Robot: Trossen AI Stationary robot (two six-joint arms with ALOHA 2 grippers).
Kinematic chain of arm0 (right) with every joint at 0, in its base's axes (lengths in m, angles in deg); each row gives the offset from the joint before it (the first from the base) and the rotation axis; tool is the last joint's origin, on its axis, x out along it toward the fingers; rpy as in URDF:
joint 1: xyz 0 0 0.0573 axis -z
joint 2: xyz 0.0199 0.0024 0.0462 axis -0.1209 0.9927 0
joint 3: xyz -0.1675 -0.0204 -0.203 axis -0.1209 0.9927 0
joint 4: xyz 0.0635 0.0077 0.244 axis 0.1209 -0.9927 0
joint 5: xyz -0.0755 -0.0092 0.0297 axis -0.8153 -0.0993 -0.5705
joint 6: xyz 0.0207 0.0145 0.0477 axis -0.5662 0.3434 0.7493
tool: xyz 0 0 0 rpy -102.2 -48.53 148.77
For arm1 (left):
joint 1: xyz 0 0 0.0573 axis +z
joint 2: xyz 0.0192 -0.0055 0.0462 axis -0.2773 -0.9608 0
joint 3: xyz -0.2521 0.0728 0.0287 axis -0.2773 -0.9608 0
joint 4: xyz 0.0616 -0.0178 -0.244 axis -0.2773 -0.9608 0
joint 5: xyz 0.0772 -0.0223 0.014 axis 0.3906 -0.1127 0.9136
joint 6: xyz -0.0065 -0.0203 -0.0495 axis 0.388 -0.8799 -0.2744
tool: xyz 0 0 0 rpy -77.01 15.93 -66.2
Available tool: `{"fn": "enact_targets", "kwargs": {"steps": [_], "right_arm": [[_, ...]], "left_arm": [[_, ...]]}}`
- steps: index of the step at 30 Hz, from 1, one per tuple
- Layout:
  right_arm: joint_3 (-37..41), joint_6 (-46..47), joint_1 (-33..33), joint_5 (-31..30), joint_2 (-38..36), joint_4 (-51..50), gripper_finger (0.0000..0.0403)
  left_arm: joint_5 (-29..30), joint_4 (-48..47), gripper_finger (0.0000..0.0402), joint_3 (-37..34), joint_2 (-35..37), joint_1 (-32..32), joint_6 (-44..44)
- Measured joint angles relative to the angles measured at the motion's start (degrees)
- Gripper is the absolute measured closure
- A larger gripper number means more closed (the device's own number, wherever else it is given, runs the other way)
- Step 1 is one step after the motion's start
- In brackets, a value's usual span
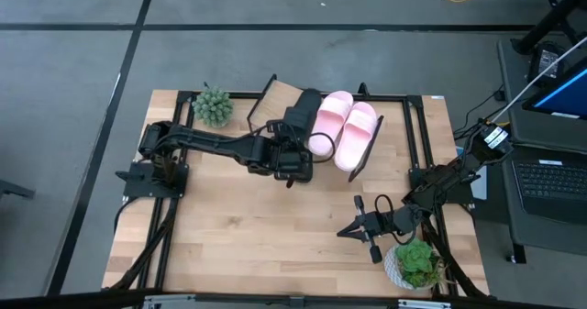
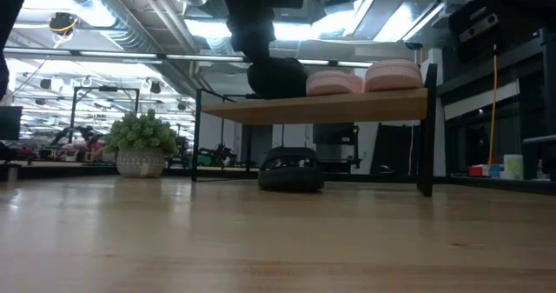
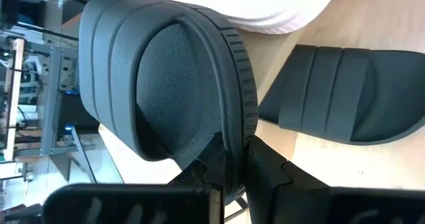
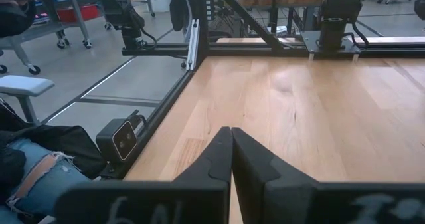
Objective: Pick and place slides into the shelf
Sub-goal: Put the left black slides on the shelf
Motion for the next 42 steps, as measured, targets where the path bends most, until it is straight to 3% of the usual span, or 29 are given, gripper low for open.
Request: {"fn": "enact_targets", "kwargs": {"steps": [7,27,42], "right_arm": [[0.0,0.02,0.01,0.02,0.0,0.0,0.0391],[-0.02,0.27,-0.01,0.02,0.0,1.1,0.0391],[-0.07,0.04,-0.23,0.67,0.0,1.66,0.0391]], "left_arm": [[1.97,-1.18,0.038,0.0,0.0,-0.18,2.86],[-1.34,0.32,0.038,0.09,-1.23,1.86,4.53],[0.01,1.5,0.0379,0.07,-4.9,1.48,12.67]]}}
